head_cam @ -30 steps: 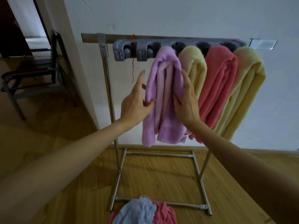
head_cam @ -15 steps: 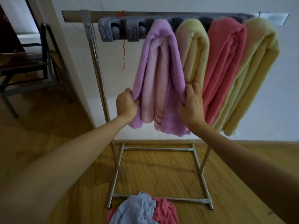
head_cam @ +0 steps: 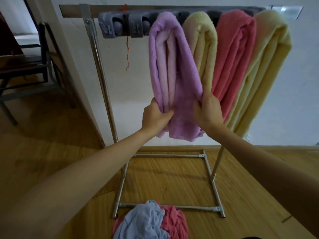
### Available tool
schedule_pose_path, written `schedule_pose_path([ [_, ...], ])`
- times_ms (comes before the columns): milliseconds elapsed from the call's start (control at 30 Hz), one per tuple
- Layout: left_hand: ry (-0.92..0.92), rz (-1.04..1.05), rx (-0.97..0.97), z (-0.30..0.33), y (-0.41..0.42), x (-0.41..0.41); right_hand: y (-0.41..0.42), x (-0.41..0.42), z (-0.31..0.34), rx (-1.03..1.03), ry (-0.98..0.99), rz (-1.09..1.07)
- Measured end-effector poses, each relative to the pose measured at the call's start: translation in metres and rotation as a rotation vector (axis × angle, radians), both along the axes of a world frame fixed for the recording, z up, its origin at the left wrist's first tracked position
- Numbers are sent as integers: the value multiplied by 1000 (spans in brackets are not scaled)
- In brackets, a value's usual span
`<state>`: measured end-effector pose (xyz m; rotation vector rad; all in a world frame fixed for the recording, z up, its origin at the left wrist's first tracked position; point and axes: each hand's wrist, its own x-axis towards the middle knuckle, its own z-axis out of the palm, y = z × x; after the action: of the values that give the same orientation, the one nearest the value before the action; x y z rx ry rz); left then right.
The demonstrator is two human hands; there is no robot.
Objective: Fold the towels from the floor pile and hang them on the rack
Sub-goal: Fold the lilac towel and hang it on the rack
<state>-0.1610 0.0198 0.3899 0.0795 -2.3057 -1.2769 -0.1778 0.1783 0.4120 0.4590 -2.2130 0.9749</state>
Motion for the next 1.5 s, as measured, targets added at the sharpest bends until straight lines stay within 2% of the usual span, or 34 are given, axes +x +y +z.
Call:
schedule_pose_path([
  [267, -125, 185, -39, 8, 6, -6, 4, 10, -3, -138, -65, 46],
  [567, -142, 43, -40, 12, 10, -3, -1, 13, -13, -194, -33, 57],
  [767, -128, 99, 76, 5, -4, -8, 10, 9, -16, -59, -52, 12],
  [933, -59, 216, -39, 5, -38, -9, -7, 20, -27, -32, -88, 14],
  [1167, -3, 314, -219, 12, -68, -14, -72, 22, -30, 39, -176, 169],
  [1333, 25, 307, -227, 13, -74, -15, -85, -17, -24, 123, -330, 61],
  [1500, 42, 353, -318, 12, -76, -18, -68, -39, -20, 115, -396, -169],
])
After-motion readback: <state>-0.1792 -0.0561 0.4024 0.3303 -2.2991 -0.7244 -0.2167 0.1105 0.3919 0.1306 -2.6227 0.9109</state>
